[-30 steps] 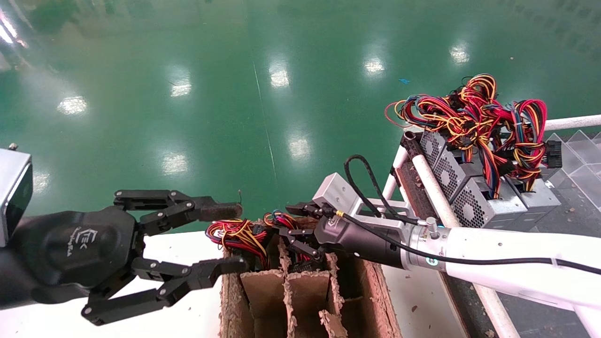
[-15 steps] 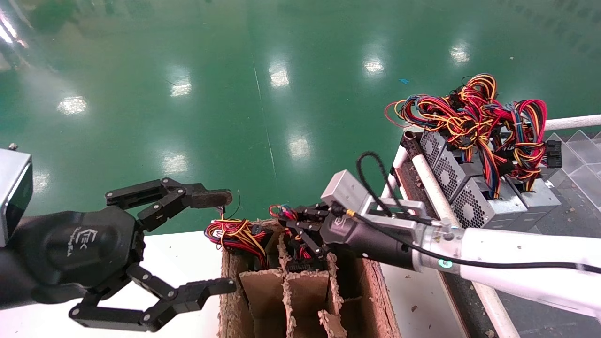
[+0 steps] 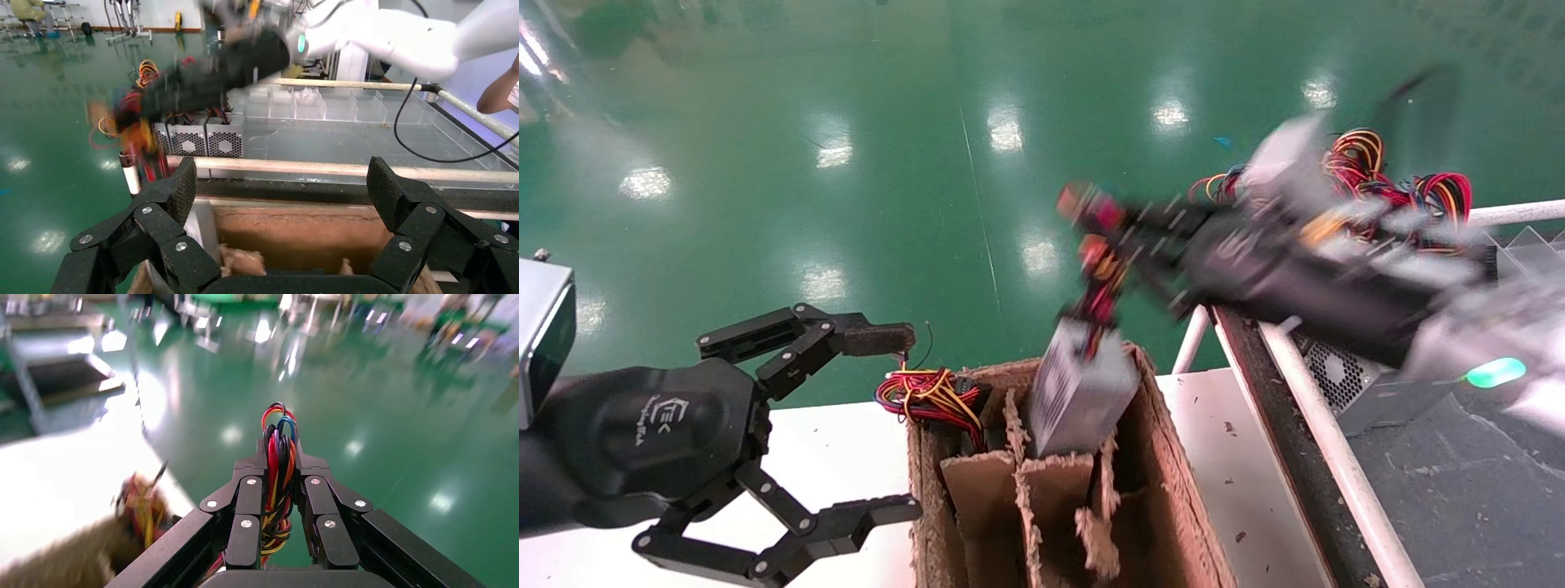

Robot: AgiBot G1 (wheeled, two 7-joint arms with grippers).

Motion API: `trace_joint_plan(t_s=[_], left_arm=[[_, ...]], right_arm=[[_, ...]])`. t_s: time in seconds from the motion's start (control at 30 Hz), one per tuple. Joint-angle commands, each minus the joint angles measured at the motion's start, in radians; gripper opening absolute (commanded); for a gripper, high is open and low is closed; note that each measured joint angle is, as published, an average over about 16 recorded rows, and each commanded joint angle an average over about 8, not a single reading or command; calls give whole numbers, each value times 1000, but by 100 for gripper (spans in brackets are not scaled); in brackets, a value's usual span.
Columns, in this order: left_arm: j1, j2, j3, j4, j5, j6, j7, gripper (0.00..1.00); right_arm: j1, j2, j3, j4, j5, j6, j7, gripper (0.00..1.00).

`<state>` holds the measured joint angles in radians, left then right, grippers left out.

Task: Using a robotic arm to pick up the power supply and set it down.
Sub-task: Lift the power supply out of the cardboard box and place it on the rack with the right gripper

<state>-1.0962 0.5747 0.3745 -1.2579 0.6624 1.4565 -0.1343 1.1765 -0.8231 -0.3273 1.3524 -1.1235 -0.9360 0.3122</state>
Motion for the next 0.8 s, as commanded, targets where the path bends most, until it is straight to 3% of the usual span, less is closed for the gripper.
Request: trace_joint_plan(t_s=[0.03, 0.33, 0.6, 0.8], left_arm=[[0, 0, 0, 0, 0, 0, 0, 100], [0, 0, 0, 0, 0, 0, 0, 100], [0, 0, 0, 0, 0, 0, 0, 100], [0, 0, 0, 0, 0, 0, 0, 100]], right_arm=[[8, 30, 45, 1, 56, -16, -16, 0], [103, 156, 206, -26, 179, 25, 8, 0], [222, 278, 250, -92, 83, 129, -1, 0], [250, 378, 231, -165, -22, 136, -27, 0]])
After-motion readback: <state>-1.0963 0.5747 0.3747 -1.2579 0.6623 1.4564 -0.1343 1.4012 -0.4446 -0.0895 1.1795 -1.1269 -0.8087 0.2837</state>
